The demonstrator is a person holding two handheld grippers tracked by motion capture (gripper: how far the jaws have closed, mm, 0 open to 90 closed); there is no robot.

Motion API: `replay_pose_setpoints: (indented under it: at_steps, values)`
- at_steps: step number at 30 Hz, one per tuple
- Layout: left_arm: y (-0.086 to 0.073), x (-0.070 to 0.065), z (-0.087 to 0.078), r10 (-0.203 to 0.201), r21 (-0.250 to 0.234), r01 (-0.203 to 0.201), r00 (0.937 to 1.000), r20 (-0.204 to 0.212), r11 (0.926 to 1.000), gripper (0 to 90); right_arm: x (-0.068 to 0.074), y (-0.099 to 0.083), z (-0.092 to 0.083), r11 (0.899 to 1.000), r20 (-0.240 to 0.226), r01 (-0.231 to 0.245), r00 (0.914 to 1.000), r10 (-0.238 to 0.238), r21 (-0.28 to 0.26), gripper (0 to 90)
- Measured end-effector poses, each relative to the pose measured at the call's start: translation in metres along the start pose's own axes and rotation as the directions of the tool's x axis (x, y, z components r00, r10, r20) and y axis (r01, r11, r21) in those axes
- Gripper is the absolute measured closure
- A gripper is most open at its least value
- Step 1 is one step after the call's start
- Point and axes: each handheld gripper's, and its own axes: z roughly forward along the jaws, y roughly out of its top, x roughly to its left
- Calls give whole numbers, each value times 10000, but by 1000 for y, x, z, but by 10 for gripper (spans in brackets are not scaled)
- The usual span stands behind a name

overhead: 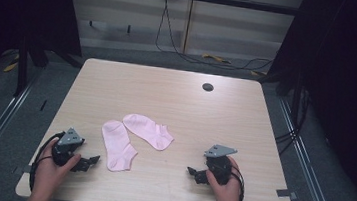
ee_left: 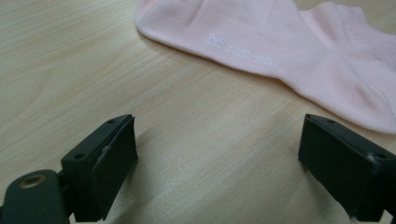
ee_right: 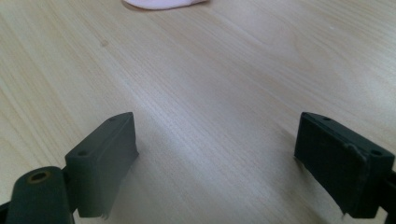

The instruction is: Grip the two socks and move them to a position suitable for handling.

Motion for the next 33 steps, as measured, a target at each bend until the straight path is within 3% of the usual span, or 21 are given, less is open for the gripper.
replay_pose_setpoints:
  at_steps: [12,17,21,22,23,25,27,30,33]
  values:
    - [0,0,0,-8,51,8,10000,-11,10000,107,0,0,0,10000,30,32,10000,-32,-20,127]
    - [0,-1,0,-108,6,108,9999,-12,9999,107,3,6,3,9996,211,-218,9995,215,171,138]
    - [1,0,1,-18,62,18,10000,24,10000,97,5,25,6,9969,-281,-591,9979,577,-522,141]
    - [1,0,1,-3,42,3,10000,25,10000,95,6,39,11,9977,-297,-517,9983,504,-437,150]
    - [1,0,1,-3,42,3,10000,25,10000,95,6,39,11,9977,-297,-517,9983,504,-437,150]
    - [1,0,2,-12,47,12,10000,36,10000,95,7,55,19,9962,-706,-563,9962,516,-667,216]
    - [1,0,1,-8,75,8,10000,20,10000,95,8,61,22,9960,-746,-549,9960,496,-708,221]
    - [2,0,2,4,99,-5,10000,58,10000,88,12,77,33,9951,-810,-487,9958,417,-861,303]
    - [3,0,3,34,117,-34,10000,22,9999,80,18,91,47,9980,-785,-178,9968,130,-604,344]
